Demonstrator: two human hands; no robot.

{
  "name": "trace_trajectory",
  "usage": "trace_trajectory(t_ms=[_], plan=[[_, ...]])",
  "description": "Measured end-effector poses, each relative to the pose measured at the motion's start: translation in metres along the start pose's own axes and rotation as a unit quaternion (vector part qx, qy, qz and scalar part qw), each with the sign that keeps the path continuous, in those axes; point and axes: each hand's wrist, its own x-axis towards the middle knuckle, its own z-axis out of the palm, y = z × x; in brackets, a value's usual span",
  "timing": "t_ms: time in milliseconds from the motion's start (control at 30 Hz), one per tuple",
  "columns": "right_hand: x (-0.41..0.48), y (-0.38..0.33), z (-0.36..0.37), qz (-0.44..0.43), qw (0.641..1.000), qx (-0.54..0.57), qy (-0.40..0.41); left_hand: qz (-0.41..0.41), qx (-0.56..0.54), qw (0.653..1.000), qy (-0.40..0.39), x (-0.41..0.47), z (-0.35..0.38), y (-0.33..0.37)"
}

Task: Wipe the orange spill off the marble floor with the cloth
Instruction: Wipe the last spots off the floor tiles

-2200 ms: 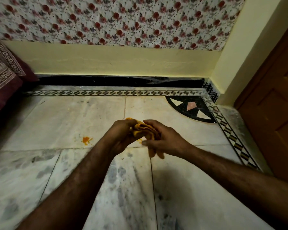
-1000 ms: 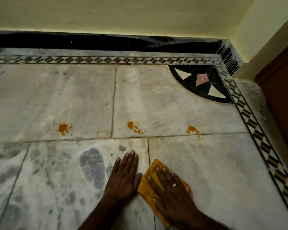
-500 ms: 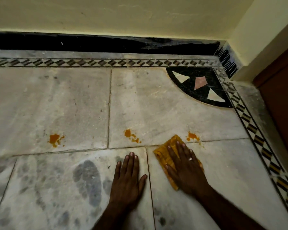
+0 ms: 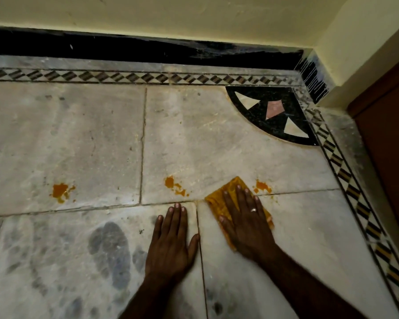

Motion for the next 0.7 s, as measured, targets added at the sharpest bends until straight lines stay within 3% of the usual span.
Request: trace_trajectory(t_ms=[167, 267, 400, 533, 700], plan=[[-0.042, 0.011, 0.011, 0.116, 0.993, 0.01, 0.034, -0.004, 0.003, 1.0, 0.006, 0.001, 0.001, 0.002], [-0.052, -0.017, 0.012, 0.058, 0.998, 0.032, 0.026, -0.008, -0.005, 1.0, 0.006, 0.002, -0.001, 0.004], [0.015, -0.022, -0.002, -0.032, 0.999, 0.009, 0.035, 0.005, -0.004, 1.0, 0.019, 0.002, -0.001, 0.002], [0.067, 0.027, -0.015, 0.054, 0.998, -0.019, 0.016, 0.007, 0.0, 1.0, 0.02, 0.0, 0.001, 0.0], [0.038, 0.097, -0.012, 0.182, 0.982, 0.003, -0.045, 0.001, 0.002, 1.0, 0.011, 0.0, 0.0, 0.002]])
